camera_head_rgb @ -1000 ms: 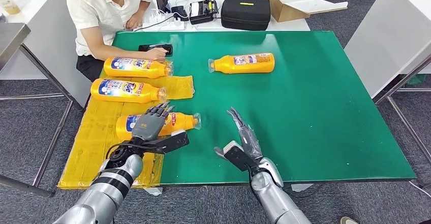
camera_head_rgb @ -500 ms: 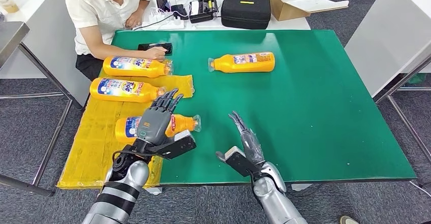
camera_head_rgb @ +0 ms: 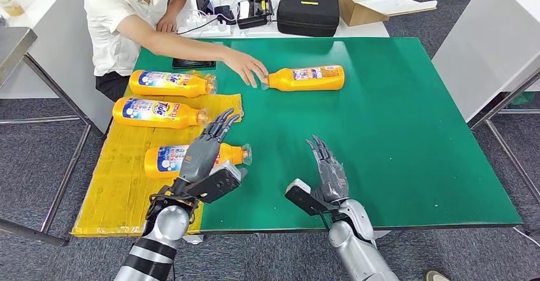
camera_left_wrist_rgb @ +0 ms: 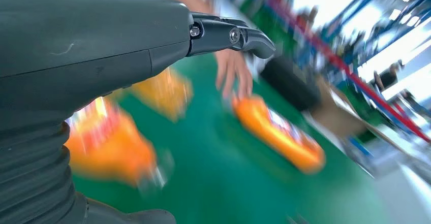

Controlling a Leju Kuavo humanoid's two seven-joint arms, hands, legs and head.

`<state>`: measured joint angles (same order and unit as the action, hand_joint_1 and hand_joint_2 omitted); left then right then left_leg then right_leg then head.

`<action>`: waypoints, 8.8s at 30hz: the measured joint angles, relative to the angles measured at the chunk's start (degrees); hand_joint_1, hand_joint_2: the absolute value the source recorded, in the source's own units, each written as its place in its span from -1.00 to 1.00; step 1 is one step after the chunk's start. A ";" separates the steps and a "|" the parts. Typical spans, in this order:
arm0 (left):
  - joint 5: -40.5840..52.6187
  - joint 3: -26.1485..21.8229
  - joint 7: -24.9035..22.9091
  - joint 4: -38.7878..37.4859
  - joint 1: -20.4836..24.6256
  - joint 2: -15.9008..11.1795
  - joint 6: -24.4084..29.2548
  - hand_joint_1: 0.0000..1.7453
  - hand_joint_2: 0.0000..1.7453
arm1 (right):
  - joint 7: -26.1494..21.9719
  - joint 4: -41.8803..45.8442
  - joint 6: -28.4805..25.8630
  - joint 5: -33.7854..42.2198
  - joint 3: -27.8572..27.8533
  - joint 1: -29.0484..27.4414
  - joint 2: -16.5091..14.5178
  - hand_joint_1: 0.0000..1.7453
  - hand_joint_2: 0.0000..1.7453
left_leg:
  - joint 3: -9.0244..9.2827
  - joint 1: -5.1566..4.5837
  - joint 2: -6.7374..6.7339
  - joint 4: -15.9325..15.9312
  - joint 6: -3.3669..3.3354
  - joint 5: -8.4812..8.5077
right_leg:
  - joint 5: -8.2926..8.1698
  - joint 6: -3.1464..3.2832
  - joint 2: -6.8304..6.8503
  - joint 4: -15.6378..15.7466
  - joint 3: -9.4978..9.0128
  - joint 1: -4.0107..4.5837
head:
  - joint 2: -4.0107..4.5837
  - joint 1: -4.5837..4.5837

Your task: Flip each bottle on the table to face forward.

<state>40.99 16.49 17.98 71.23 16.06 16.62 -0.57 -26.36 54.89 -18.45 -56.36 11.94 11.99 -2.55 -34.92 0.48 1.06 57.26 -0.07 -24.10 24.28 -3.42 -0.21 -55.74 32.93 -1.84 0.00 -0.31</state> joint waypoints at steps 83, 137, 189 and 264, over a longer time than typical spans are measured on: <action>-27.19 3.12 -3.07 -0.60 -5.51 1.37 -0.39 -1.00 1.00 | 13.40 -25.04 -2.99 -24.84 -3.55 16.42 10.48 -1.00 1.00 | 0.47 0.00 -0.16 0.02 -0.02 -0.01 | -0.02 -0.02 -0.11 0.03 -0.35 0.01 | 0.00 -0.04; -44.63 3.03 -1.18 -2.50 -5.14 1.37 -2.41 -1.00 1.00 | -6.78 -27.23 7.60 0.04 -12.22 13.73 8.54 1.00 1.00 | 0.94 0.02 -0.24 0.00 -0.03 -0.06 | -0.03 -0.01 -0.16 0.06 -0.76 0.04 | 0.00 -0.03; -69.11 2.11 0.18 -10.11 -1.78 1.62 -7.59 -1.00 1.00 | -12.94 -0.13 30.25 29.02 6.51 3.13 -5.56 1.00 1.00 | 0.03 0.03 -0.16 0.01 -0.02 -0.02 | -0.02 -0.02 -0.13 0.00 0.03 0.01 | 0.00 -0.02; 25.72 -10.68 -12.84 0.51 -5.11 -2.69 4.71 1.00 1.00 | -10.61 10.16 17.40 21.53 -2.37 -6.57 -7.57 -1.00 1.00 | -0.16 0.02 -0.13 0.00 -0.01 -0.02 | -0.01 -0.02 -0.09 -0.01 0.21 0.00 | 0.00 0.01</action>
<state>66.71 5.81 5.14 71.73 10.95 13.93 4.14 -36.97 65.05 -1.05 -34.82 9.57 5.42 -10.12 -35.08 0.50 0.93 57.25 -0.08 -24.12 24.27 -3.44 -0.31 -55.74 33.14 -1.84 0.00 -0.31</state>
